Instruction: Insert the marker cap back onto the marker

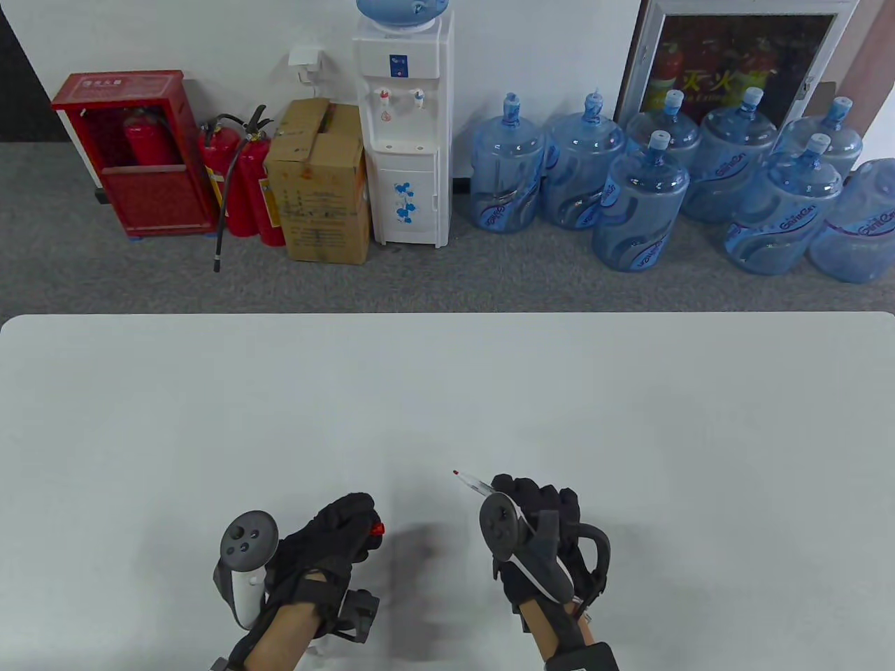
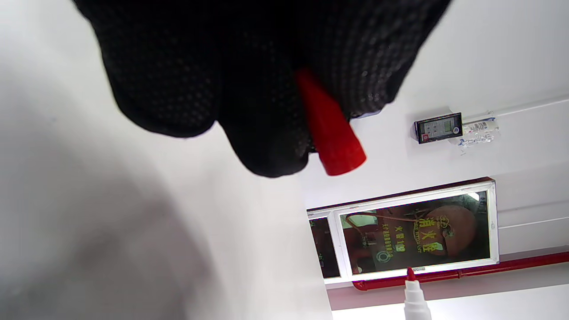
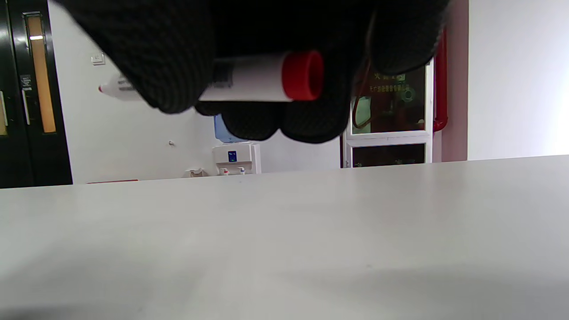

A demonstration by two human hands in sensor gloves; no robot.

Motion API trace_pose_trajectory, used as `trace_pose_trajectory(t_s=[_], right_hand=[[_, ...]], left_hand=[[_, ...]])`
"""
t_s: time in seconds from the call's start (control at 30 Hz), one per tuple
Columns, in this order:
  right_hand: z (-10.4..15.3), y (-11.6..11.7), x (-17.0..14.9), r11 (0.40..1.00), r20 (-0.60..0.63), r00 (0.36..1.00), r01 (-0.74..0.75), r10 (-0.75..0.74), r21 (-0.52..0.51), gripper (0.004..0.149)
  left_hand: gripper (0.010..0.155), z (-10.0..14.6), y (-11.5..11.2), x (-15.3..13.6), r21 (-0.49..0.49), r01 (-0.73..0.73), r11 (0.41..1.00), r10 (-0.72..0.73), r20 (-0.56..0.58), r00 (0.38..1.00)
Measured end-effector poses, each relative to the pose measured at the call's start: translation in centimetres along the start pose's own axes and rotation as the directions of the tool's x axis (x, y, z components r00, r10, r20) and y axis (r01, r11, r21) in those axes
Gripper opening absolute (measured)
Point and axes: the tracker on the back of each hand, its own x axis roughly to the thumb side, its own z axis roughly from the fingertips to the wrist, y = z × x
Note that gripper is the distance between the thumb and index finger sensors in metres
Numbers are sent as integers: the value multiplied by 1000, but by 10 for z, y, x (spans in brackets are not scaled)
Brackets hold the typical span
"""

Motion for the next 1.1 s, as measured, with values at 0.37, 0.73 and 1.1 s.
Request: trace_pose_trajectory(t_s=[0.37, 0.73, 1.1], right_hand=[[19, 16, 19, 998, 22, 998, 57, -57, 3, 52], [41, 25, 18, 987, 102, 991, 99, -87, -127, 54], [50, 28, 15, 983, 174, 982, 104, -77, -151, 53]], left_hand=[[44, 0, 2, 1, 14, 10, 1000, -10, 7, 1000], [49, -1, -1, 0, -22, 34, 999, -33, 14, 999], [48, -4, -4, 3, -81, 97, 992, -92, 59, 994]])
